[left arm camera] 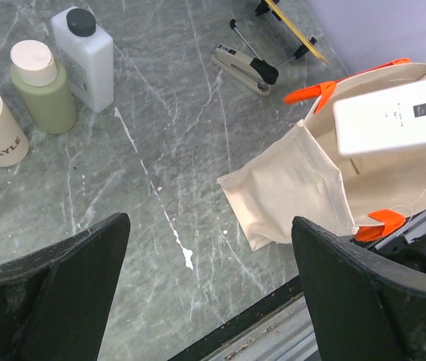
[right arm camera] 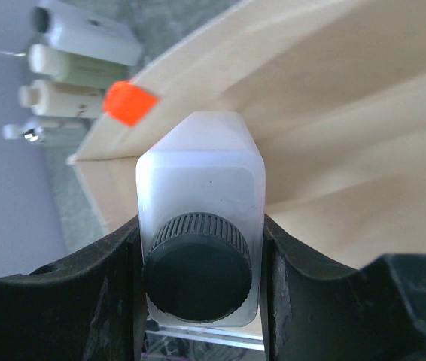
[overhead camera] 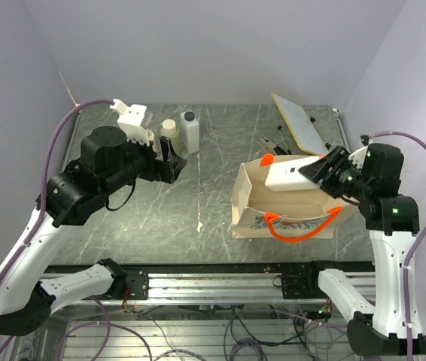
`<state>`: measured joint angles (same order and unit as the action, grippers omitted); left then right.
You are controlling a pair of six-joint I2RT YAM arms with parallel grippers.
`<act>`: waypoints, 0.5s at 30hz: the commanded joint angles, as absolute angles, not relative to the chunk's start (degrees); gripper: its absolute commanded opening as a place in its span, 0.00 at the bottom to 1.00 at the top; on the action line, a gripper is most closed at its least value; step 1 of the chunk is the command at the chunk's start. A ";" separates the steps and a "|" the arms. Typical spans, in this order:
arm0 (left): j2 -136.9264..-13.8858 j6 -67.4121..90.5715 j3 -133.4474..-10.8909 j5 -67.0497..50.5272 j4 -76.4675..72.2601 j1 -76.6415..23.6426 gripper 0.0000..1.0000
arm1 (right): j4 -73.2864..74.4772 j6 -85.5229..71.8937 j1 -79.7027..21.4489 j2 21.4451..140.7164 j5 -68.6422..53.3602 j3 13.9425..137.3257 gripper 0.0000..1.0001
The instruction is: Take the personal care products out of the canvas bag
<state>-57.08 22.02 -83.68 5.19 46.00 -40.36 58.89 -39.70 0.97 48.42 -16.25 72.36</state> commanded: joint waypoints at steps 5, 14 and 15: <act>-55.23 20.42 -87.19 5.40 48.61 -40.75 0.99 | 40.42 -41.23 1.25 54.86 -34.40 83.12 0.00; -55.73 21.79 -88.13 9.45 48.72 -40.78 0.99 | 31.77 -40.87 -0.36 66.15 -35.61 88.78 0.00; -56.06 21.53 -88.46 10.43 49.15 -40.77 0.99 | 30.47 -40.28 -1.59 67.69 -34.29 88.91 0.00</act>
